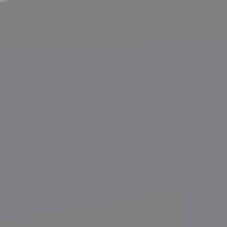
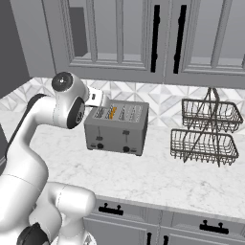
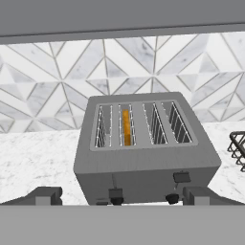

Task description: Start the toaster. Once the lever pops up, take the bread to the plate on the dining counter.

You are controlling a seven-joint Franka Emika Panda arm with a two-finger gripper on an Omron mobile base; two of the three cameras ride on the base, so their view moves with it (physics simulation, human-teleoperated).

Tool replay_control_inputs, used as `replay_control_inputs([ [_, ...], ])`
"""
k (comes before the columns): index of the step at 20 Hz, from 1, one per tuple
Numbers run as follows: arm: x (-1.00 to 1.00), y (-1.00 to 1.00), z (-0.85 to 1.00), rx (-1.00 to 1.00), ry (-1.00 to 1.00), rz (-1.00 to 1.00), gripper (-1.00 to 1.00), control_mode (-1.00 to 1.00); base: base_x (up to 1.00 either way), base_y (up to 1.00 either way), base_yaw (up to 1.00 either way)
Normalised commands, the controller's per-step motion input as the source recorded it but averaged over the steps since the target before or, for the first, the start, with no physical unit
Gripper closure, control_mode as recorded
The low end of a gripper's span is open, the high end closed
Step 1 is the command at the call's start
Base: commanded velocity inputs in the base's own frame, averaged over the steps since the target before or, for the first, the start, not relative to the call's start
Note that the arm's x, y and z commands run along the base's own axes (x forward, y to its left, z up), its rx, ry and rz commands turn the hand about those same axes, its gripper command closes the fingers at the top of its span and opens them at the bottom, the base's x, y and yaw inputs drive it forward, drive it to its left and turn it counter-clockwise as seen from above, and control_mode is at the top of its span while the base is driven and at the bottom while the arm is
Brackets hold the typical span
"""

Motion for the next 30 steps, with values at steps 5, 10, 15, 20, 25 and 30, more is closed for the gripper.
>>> replay_control_inputs([
  [5, 0.00, 0.00, 0.00, 0.00, 0.00, 0.00, -1.00, -1.00, 0.00, 0.00, 0.00],
  [10, 0.00, 0.00, 0.00, 0.00, 0.00, 0.00, -1.00, -1.00, 0.00, 0.00, 0.00],
  [15, 0.00, 0.00, 0.00, 0.00, 0.00, 0.00, -1.00, -1.00, 0.00, 0.00, 0.00],
  [20, 0.00, 0.00, 0.00, 0.00, 0.00, 0.00, -1.00, -1.00, 0.00, 0.00, 0.00],
  [25, 0.00, 0.00, 0.00, 0.00, 0.00, 0.00, -1.00, -1.00, 0.00, 0.00, 0.00],
  [30, 0.00, 0.00, 0.00, 0.00, 0.00, 0.00, -1.00, -1.00, 0.00, 0.00, 0.00],
])
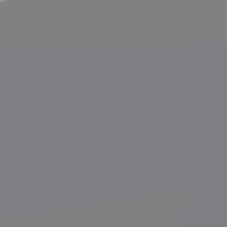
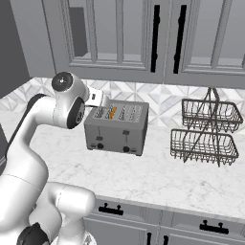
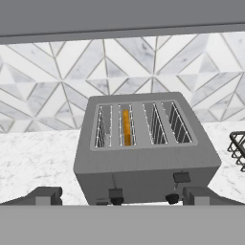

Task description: Start the toaster. Once the lever pops up, take the bread to the plate on the dining counter.

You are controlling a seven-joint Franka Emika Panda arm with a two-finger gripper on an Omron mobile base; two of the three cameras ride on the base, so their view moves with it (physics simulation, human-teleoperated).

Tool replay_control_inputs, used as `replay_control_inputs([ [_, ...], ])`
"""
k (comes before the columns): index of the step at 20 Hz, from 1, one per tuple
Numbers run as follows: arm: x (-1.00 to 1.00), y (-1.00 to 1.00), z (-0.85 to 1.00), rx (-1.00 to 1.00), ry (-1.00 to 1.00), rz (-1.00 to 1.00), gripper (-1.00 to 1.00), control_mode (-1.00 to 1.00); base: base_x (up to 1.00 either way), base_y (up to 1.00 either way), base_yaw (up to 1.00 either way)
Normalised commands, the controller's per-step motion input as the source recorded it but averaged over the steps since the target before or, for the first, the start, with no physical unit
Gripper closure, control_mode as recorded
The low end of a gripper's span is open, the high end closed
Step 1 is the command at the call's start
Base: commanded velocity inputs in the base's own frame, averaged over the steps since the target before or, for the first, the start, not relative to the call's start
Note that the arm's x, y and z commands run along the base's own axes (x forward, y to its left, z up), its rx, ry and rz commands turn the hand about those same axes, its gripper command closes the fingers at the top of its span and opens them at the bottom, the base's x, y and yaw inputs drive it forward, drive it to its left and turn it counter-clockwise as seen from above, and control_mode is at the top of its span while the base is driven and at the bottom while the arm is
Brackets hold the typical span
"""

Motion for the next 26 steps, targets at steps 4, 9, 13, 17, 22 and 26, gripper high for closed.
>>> replay_control_inputs([
  [4, 0.00, 0.00, 0.00, 0.00, 0.00, 0.00, -1.00, -1.00, 0.00, 0.00, 0.00],
  [9, 0.00, 0.00, 0.00, 0.00, 0.00, 0.00, -1.00, -1.00, 0.00, 0.00, 0.00],
  [13, 0.00, 0.00, 0.00, 0.00, 0.00, 0.00, -1.00, -1.00, 0.00, 0.00, 0.00],
  [17, 0.00, 0.00, 0.00, 0.00, 0.00, 0.00, -1.00, -1.00, 0.00, 0.00, 0.00],
  [22, 0.00, 0.00, 0.00, 0.00, 0.00, 0.00, -1.00, -1.00, 0.00, 0.00, 0.00],
  [26, 0.00, 0.00, 0.00, 0.00, 0.00, 0.00, -1.00, -1.00, 0.00, 0.00, 0.00],
])
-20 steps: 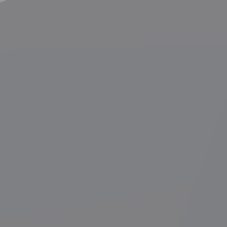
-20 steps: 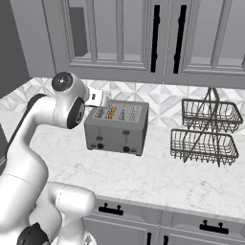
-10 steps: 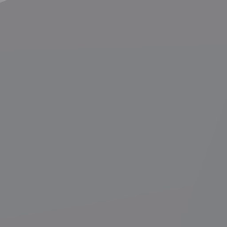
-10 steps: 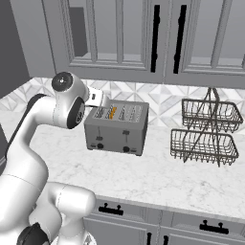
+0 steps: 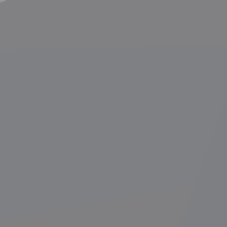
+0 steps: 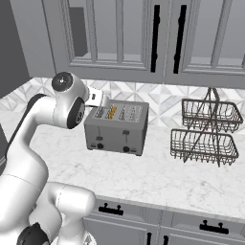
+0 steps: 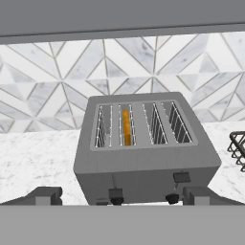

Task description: Start the toaster. Once the lever pops up, take the bread to the plate on the dining counter.

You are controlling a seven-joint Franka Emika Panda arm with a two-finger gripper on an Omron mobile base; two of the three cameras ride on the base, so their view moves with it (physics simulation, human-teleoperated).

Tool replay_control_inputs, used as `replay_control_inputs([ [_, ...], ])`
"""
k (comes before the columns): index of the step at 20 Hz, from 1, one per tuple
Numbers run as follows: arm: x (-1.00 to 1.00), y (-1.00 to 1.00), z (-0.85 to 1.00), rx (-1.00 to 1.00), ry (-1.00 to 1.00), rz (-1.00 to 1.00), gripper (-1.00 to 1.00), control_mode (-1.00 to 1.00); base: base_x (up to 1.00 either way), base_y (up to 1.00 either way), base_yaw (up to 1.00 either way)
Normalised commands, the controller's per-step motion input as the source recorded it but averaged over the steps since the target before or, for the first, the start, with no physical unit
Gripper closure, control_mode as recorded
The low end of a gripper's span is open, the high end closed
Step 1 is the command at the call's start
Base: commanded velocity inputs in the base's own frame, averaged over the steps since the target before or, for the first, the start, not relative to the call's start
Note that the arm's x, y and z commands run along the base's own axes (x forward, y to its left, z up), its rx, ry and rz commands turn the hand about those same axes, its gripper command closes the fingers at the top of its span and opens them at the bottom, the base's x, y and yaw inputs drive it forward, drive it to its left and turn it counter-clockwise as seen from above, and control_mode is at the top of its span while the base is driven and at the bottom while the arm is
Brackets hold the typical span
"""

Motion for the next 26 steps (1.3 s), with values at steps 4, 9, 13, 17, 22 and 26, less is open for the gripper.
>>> replay_control_inputs([
  [4, 0.00, 0.00, 0.00, 0.00, 0.00, 0.00, -1.00, -1.00, 0.00, 0.00, 0.00],
  [9, 0.00, 0.00, 0.00, 0.00, 0.00, 0.00, -1.00, -1.00, 0.00, 0.00, 0.00],
  [13, 0.00, 0.00, 0.00, 0.00, 0.00, 0.00, -1.00, -1.00, 0.00, 0.00, 0.00],
  [17, 0.00, 0.00, 0.00, 0.00, 0.00, 0.00, -1.00, -1.00, 0.00, 0.00, 0.00],
  [22, 0.00, 0.00, 0.00, 0.00, 0.00, 0.00, -1.00, -1.00, 0.00, 0.00, 0.00],
  [26, 0.00, 0.00, 0.00, 0.00, 0.00, 0.00, -1.00, -1.00, 0.00, 0.00, 0.00],
])
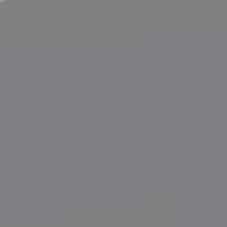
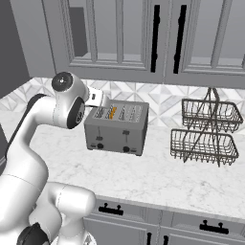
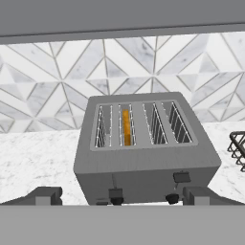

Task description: Start the toaster. Once the lever pops up, take the bread to the plate on the dining counter.

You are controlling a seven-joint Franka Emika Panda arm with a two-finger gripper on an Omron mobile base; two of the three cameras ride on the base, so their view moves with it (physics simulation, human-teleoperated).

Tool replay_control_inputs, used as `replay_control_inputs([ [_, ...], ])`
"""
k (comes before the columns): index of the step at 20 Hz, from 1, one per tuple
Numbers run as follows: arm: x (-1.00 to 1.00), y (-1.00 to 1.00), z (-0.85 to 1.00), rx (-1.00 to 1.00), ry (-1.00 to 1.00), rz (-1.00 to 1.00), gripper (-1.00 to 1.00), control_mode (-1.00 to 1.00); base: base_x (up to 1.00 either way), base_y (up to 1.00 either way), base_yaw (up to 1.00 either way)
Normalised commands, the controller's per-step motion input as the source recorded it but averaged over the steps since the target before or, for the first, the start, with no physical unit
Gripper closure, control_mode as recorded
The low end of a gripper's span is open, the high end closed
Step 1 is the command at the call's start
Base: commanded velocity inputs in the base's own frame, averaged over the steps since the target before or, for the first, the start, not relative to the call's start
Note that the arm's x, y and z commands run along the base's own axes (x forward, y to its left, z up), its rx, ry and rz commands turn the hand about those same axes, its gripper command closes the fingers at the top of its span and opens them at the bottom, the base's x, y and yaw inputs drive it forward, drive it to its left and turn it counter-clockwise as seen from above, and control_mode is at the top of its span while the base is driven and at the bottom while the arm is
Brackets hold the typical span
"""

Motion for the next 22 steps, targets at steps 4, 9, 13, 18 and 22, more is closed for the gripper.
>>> replay_control_inputs([
  [4, 0.00, 0.00, 0.00, 0.00, 0.00, 0.00, -1.00, -1.00, 0.00, 0.00, 0.00],
  [9, 0.00, 0.00, 0.00, 0.00, 0.00, 0.00, -1.00, -1.00, 0.00, 0.00, 0.00],
  [13, 0.00, 0.00, 0.00, 0.00, 0.00, 0.00, -1.00, -1.00, 0.00, 0.00, 0.00],
  [18, 0.00, 0.00, 0.00, 0.00, 0.00, 0.00, -1.00, -1.00, 0.00, 0.00, 0.00],
  [22, 0.00, 0.00, 0.00, 0.00, 0.00, 0.00, -1.00, -1.00, 0.00, 0.00, 0.00],
])
